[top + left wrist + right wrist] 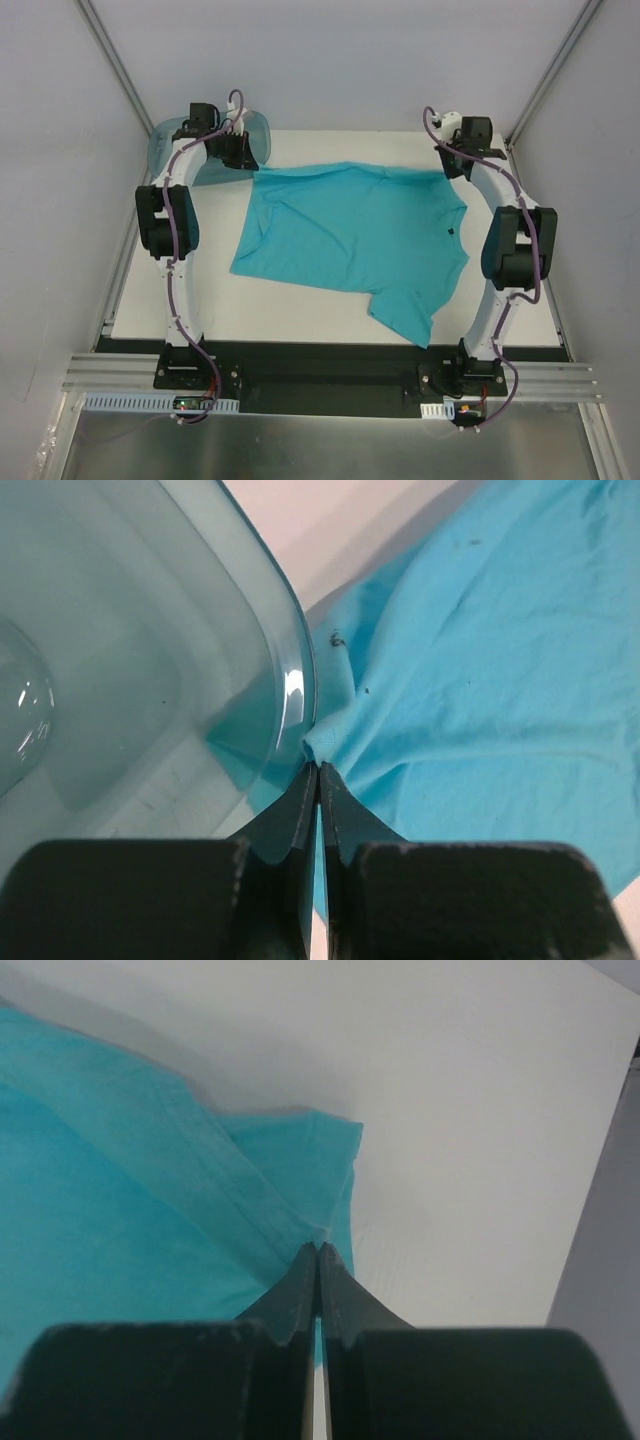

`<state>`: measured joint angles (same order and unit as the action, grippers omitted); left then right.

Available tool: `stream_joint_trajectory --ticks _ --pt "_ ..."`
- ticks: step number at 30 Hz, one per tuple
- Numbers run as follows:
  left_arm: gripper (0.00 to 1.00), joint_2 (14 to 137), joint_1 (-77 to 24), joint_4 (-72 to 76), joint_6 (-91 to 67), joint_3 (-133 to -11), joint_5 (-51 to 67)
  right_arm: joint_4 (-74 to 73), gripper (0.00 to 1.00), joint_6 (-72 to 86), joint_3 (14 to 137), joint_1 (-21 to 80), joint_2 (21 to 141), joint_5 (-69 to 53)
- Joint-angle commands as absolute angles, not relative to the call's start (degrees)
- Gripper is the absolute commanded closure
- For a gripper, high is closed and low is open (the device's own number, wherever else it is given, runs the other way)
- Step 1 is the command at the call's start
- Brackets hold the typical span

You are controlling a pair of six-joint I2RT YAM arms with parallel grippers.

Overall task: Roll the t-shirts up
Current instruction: Fold the T-shirt at the center of the board.

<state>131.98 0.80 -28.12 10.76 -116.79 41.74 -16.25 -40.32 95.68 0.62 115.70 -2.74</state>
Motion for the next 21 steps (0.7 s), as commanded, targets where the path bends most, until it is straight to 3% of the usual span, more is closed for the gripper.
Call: stream_joint_trajectory --ticks 1,21 --pt "1.00 126.3 2.5 -31.1 15.1 -117.1 45.4 -18.1 0.99 -40.8 89.0 0.2 105.7 -1.2" --pt "1.00 121.2 3.3 -38.8 26.5 -101.7 43.0 -33.1 0.99 -38.8 68.0 2.1 89.0 -4.8"
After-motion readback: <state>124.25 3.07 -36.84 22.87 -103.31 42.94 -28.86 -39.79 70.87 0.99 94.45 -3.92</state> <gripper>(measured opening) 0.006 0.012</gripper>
